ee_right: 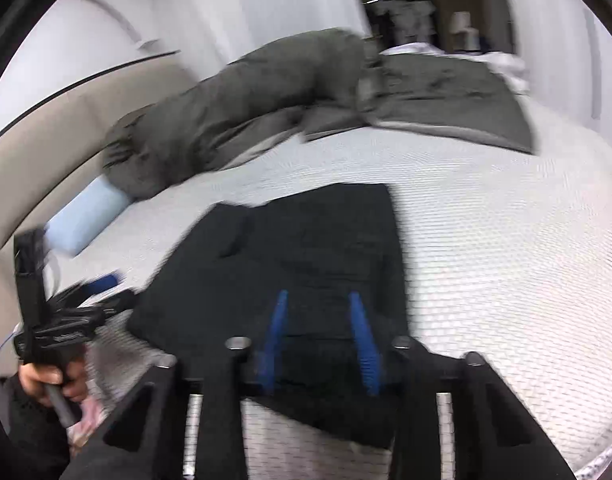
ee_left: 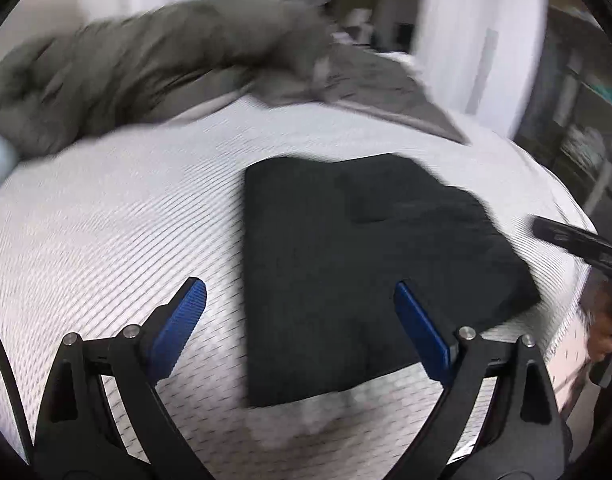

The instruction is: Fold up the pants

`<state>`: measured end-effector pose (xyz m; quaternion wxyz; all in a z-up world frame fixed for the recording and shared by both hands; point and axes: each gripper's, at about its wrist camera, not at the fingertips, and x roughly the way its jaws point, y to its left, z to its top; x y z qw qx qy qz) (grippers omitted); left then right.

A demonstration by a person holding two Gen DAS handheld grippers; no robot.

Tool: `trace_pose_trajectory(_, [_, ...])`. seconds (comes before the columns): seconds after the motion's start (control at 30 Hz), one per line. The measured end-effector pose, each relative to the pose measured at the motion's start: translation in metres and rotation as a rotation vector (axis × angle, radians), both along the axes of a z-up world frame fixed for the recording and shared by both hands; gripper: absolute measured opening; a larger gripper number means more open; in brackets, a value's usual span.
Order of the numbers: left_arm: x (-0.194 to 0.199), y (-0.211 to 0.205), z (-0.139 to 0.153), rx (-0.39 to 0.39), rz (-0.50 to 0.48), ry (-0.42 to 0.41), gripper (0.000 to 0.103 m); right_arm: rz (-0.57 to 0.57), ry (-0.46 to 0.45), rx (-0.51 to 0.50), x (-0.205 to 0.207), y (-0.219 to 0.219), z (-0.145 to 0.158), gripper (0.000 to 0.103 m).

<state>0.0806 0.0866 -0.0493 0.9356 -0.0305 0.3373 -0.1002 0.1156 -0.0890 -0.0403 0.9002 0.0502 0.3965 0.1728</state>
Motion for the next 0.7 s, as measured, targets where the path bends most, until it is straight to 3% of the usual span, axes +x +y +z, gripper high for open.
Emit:
trace_pose_trajectory(0.03, [0.005,-0.014,0.001,0.022,-0.056,-0.003,0.086,0.039,0.003,0.002,0.002,0.014,-0.002,0.026])
trace_pose_trajectory(0.1, [0.016,-0.045,-0.004,0.059,-0.188,0.023,0.062,0.094,0.03,-0.01,0.01,0.039,-0.015,0.025])
trace_pose_trajectory(0.17, [0.032,-0.059,-0.021,0.055,-0.256,0.119,0.022,0.133,0.123,0.038,0.026,0.053,-0.039,0.025])
trace_pose_trajectory(0.2, [0.041,-0.06,-0.031,0.06,-0.251,0.163,0.018,0.154,0.165,0.047,0.031,0.06,-0.05,0.025])
trace_pose_trajectory(0.27, [0.047,-0.05,-0.039,0.043,-0.242,0.168,0.001,0.169,0.182,-0.021,0.035,0.064,-0.069,0.015])
trace_pose_trajectory(0.4, [0.043,0.003,-0.044,-0.073,-0.227,0.175,0.001,0.127,0.11,-0.129,0.021,0.048,-0.064,0.011])
trace_pose_trajectory(0.47, [0.036,0.025,-0.045,-0.025,-0.157,0.154,0.001,0.112,0.087,-0.15,0.015,0.035,-0.056,0.011])
trace_pose_trajectory(0.53, [0.033,0.042,-0.043,-0.023,-0.099,0.165,0.001,0.119,0.094,-0.154,0.01,0.031,-0.052,0.011])
trace_pose_trajectory(0.63, [0.029,0.041,-0.025,0.01,-0.068,0.139,0.001,0.119,0.071,-0.142,0.01,0.04,-0.039,0.025])
trace_pose_trajectory(0.7, [0.033,0.026,-0.009,0.018,-0.121,0.087,0.007,0.144,0.048,-0.099,0.021,0.059,-0.032,0.034])
